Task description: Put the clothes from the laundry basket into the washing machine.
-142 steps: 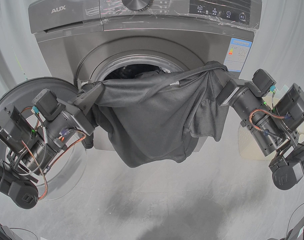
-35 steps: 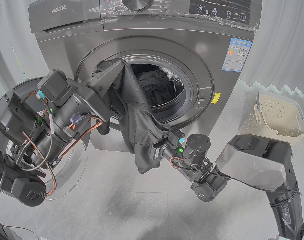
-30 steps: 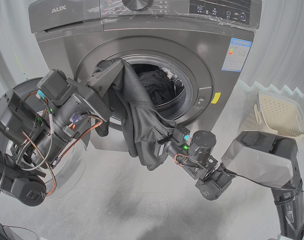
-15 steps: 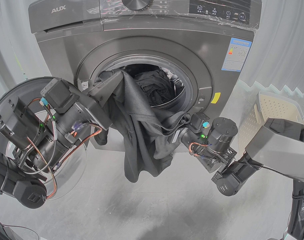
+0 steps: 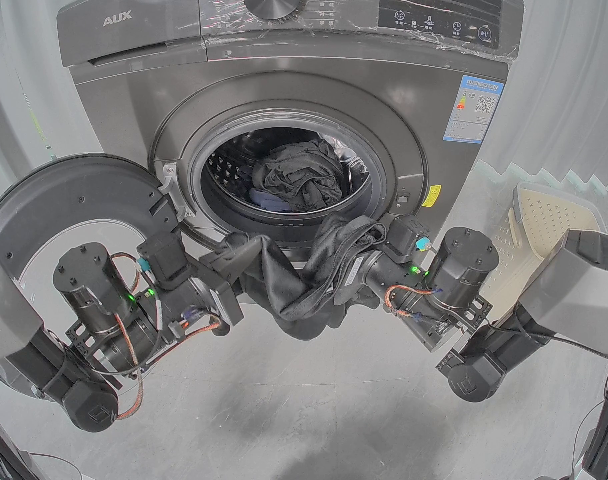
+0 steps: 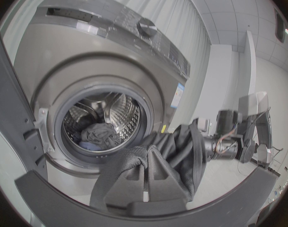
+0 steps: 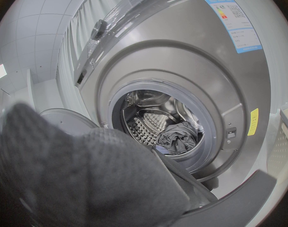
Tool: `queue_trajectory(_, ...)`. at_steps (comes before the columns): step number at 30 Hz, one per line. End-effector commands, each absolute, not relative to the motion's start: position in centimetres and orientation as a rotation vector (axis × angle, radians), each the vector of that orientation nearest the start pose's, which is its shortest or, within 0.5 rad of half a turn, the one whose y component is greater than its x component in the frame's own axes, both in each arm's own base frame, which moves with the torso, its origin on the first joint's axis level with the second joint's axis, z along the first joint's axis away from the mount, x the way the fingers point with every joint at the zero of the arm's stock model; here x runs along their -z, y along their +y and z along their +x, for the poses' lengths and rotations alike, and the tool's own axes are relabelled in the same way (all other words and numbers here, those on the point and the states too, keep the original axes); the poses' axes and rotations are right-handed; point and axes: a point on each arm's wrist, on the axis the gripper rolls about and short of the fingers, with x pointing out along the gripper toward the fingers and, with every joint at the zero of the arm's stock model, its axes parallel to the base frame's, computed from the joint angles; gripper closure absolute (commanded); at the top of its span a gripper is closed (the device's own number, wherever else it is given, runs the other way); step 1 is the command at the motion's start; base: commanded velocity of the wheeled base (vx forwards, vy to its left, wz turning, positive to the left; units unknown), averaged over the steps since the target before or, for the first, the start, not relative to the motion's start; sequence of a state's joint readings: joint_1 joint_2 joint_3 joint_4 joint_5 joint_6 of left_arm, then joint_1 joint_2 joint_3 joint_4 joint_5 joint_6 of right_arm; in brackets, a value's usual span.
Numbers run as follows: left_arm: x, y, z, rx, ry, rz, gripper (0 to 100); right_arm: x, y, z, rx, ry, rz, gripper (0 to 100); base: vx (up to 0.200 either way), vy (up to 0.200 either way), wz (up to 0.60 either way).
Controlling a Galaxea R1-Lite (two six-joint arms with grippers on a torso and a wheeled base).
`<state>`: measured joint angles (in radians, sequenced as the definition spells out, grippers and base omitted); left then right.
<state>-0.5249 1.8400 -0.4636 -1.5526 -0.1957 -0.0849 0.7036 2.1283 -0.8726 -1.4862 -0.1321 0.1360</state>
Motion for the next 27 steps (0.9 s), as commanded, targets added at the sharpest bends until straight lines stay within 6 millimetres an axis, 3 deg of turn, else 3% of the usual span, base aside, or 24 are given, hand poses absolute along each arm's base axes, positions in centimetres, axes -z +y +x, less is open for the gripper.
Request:
queue_trajectory(1, -12.7, -15.0, 25.0, 0.736, -0.063, -0.085, 100, -14.2, 25.5, 28.5, -0.621, -0.189, 0.234, 100, 0.0, 0.0, 0.0)
queue_trajectory(6, -12.4, -15.0, 25.2, 0.737, -0.051, -0.081, 100, -14.5, 26.2, 28.1, -0.642, -0.196, 0.237, 100, 0.0, 0.0, 0.0)
queue_trajectory(7, -12.4, -14.8, 25.2, 0.735, -0.05, -0.08, 0, -14.6, 26.2, 28.2, -0.642, -0.2, 0.239, 100, 0.0, 0.0, 0.0)
queue_trajectory(14, -10.2, -14.7, 25.2, 0.74, 0.036, -0.06, 0, -15.8, 26.2, 28.9, -0.632, -0.244, 0.257, 100, 0.0, 0.0, 0.0)
queue_trajectory(27, -7.4, -15.7, 25.8, 0.754, 0.127, -0.041, 0, -16.3, 26.8, 27.8, -0.663, -0.248, 0.258, 100, 0.0, 0.0, 0.0)
